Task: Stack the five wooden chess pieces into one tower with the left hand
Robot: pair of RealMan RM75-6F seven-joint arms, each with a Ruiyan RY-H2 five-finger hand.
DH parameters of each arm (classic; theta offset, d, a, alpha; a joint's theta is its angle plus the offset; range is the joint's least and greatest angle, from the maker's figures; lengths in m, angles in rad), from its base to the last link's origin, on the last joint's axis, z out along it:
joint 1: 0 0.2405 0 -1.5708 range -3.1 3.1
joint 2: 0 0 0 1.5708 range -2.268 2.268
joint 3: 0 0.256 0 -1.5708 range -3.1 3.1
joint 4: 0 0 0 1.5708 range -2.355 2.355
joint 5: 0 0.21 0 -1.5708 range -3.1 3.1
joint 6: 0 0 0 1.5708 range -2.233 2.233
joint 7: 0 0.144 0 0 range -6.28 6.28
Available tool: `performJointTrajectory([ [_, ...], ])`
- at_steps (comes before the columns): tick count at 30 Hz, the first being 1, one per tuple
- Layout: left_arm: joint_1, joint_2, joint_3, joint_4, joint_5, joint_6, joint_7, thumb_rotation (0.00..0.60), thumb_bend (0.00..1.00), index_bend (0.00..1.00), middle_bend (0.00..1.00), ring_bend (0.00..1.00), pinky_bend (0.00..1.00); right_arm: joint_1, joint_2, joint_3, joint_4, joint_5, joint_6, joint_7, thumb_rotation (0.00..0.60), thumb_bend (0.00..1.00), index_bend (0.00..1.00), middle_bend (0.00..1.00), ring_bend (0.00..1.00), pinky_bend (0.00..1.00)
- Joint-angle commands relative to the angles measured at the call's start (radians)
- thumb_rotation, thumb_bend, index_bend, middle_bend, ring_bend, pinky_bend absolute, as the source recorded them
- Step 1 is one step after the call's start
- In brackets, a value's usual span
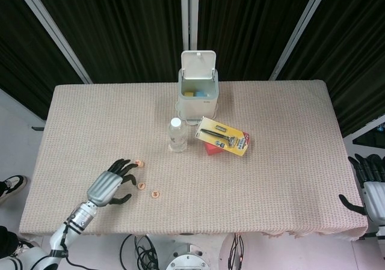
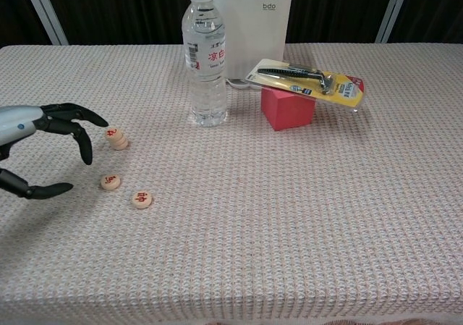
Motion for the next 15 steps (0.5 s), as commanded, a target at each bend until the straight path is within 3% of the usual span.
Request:
performJointTrajectory([
  [1,-0.009,-0.018,-0.005,0.02,0.003,-0.006,0.007,0.6,0.29,0.42,0.1,0.0,0.0,0.001,-0.002,0.001,0.003,0.005,-0.006,-0.001,0.6,0.18,0.0,0.0,0.0,0.0],
  [15,-0.055,-0.117,-0.004,0.198,0.105,0.028,-0.014,0.6,0.29,0.39,0.05,0.0,0.0,0.013,-0.005,0.006,0.012,0.015,-0.027,0.004,0.6,0.18,0.0,0.0,0.0,0.0],
])
